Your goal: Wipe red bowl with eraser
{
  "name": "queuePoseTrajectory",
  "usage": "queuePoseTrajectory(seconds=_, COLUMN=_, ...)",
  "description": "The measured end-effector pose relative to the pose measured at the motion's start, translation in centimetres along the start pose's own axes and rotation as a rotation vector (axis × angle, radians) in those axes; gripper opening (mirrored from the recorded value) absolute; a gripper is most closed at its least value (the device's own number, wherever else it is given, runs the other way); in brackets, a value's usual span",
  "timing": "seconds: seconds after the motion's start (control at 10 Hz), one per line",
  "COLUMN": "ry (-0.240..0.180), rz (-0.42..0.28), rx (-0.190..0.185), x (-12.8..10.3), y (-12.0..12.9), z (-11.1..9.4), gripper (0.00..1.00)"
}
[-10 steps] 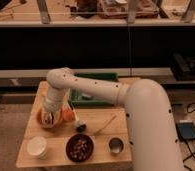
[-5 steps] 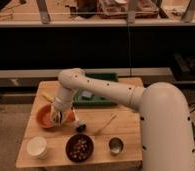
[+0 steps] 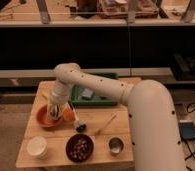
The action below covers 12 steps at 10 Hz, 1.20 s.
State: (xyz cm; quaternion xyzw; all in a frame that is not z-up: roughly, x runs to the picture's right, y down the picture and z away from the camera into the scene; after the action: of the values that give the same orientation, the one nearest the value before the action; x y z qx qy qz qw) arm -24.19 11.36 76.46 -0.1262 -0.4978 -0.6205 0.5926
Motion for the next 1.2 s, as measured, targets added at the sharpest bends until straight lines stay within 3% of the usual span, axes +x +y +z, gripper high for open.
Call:
queuePoseTrajectory(seconds=0.3, ry=-0.030, rz=-0.072, rx=-0.021, x=-0.3, y=-2.6, z=1.2, gripper=0.09)
queuePoseTrajectory(seconds=0.6, ry=-0.070, rz=-0.115, rx=-0.042, x=-2.5, y=-3.2, z=2.3, gripper=0.09)
queuePoseTrajectory(seconds=0.9, ry=-0.084, rz=-0.110, rx=-0.042, x=-4.3, y=-2.1, z=2.6, gripper=0.09)
queuePoseTrajectory(seconds=1.2, ry=-0.062, rz=-0.070, rx=-0.034, x=-5.1, y=-0.1, z=1.5, gripper=0.09)
